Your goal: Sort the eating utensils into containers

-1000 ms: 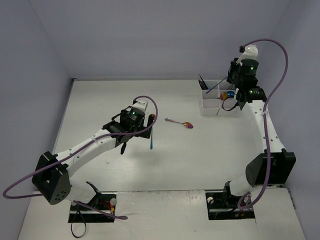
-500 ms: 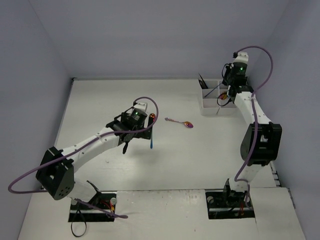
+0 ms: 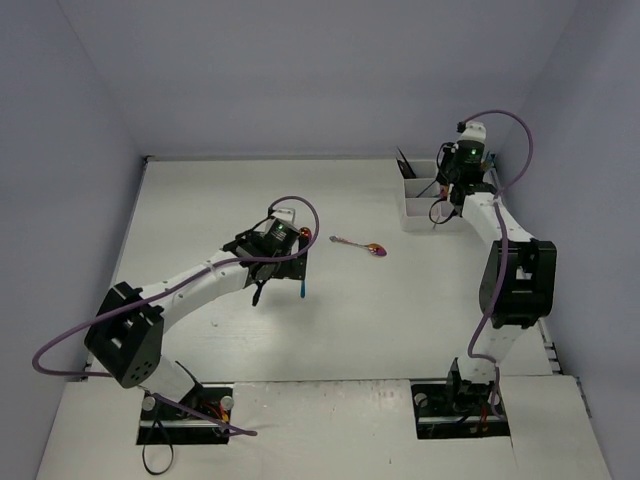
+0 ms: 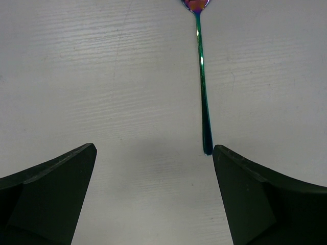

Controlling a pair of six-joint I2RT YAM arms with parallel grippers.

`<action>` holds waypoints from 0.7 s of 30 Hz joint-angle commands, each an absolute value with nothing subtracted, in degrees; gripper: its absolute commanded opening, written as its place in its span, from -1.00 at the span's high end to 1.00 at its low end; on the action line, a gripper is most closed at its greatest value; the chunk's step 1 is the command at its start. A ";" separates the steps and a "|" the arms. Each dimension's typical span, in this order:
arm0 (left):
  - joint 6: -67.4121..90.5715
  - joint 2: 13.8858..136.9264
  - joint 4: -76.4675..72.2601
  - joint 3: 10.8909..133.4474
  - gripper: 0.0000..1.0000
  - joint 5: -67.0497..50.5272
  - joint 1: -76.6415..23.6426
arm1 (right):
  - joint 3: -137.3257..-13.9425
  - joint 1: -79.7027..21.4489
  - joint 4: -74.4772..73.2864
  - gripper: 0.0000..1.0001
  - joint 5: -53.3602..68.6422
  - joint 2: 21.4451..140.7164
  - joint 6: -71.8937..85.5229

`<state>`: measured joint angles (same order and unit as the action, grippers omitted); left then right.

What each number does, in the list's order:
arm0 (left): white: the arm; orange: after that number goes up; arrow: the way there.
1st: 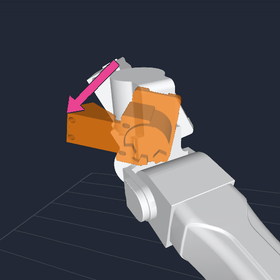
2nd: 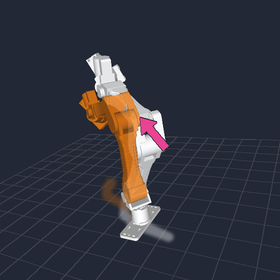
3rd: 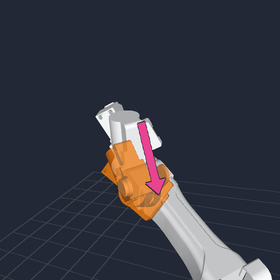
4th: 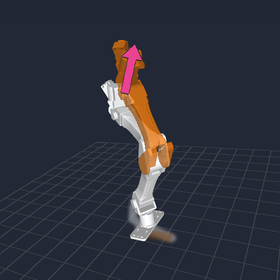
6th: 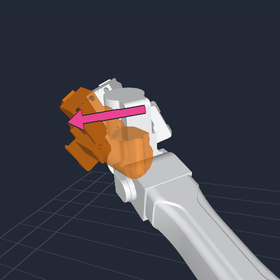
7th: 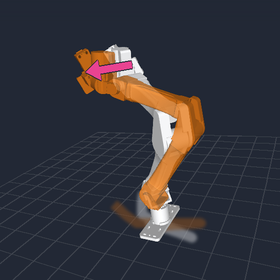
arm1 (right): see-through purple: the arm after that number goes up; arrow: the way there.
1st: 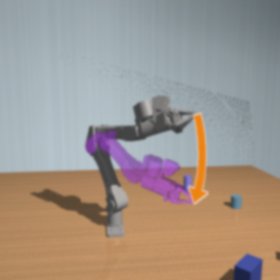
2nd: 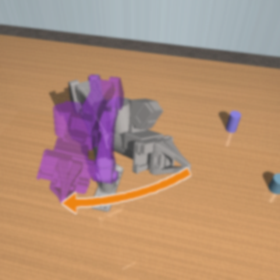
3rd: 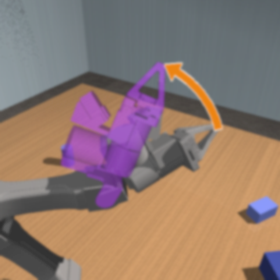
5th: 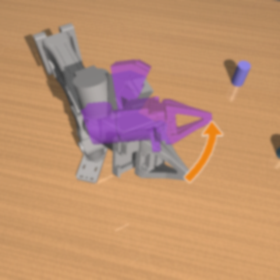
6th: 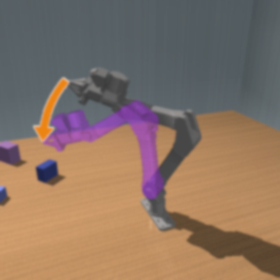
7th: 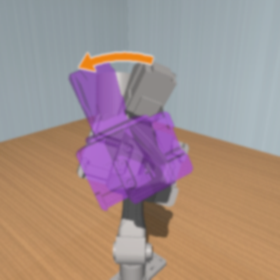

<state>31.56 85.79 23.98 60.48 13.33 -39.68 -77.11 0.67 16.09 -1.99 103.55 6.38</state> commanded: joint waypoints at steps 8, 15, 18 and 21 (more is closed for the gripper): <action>35.63 88.78 23.50 67.15 -0.95 13.75 -39.37 | -73.72 0.35 20.73 -0.09 -1.95 93.72 5.91; 36.91 94.88 24.58 71.84 -0.95 14.66 -39.37 | -74.61 0.35 11.18 -0.69 -5.55 84.54 6.19; 37.09 99.15 25.54 75.22 -0.95 15.08 -39.37 | -73.80 0.29 6.82 -0.82 -7.14 78.87 7.46; 37.29 102.68 26.75 77.96 -0.92 15.69 -39.26 | -71.96 0.35 3.27 -0.87 -7.98 73.93 9.65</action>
<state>35.95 100.37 25.44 73.23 13.70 -39.67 -72.64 0.67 7.17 -4.70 81.03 6.74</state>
